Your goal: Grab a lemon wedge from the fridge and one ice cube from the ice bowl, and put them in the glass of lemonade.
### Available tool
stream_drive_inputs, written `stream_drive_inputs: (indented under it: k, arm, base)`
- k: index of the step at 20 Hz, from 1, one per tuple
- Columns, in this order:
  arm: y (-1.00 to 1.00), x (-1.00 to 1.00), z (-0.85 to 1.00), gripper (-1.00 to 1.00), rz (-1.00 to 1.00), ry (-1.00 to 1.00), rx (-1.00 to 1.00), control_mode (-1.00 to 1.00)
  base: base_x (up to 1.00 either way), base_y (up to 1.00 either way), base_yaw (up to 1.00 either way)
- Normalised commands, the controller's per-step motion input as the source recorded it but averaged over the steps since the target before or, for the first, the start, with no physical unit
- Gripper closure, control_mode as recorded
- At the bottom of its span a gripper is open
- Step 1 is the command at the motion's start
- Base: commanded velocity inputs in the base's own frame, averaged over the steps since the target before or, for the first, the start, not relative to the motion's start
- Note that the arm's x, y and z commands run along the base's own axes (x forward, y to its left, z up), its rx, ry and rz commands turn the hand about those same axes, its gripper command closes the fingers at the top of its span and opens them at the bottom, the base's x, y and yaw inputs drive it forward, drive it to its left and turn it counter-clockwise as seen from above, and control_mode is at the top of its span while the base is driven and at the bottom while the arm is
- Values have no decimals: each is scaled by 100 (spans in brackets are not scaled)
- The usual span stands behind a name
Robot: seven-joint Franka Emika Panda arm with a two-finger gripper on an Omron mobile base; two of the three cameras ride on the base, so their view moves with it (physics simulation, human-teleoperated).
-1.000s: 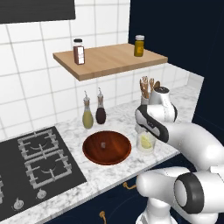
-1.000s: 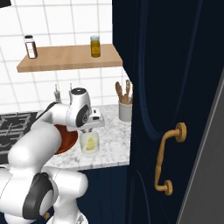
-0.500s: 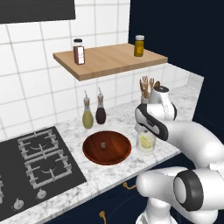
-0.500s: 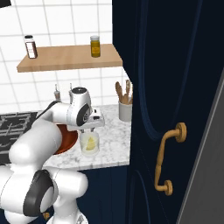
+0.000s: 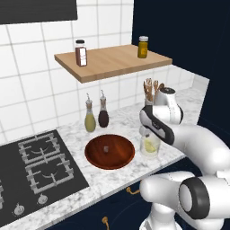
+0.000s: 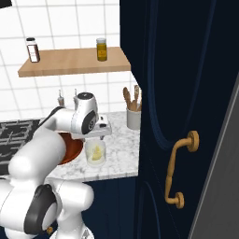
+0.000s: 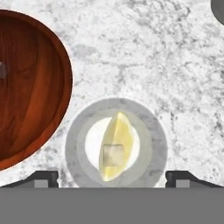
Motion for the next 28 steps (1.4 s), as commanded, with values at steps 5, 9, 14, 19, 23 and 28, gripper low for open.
stream_drive_inputs:
  k: [5,9,14,19,23,28]
  arm:
    - [-7,-39,18,-100,1,-5,9,-100]
    - [0,-57,16,-100,1,-11,7,-100]
    - [7,-89,35,-100,1,-18,1,-100]
    - [13,-79,99,-100,0,-5,-13,-100]
    - [3,-72,71,-100,0,0,-6,-100]
    - [-1,-69,0,-100,1,0,1,-100]
  base:
    - [0,0,0]
    - [0,0,0]
    - [0,0,0]
    - [0,0,0]
    - [0,0,0]
    - [0,0,0]
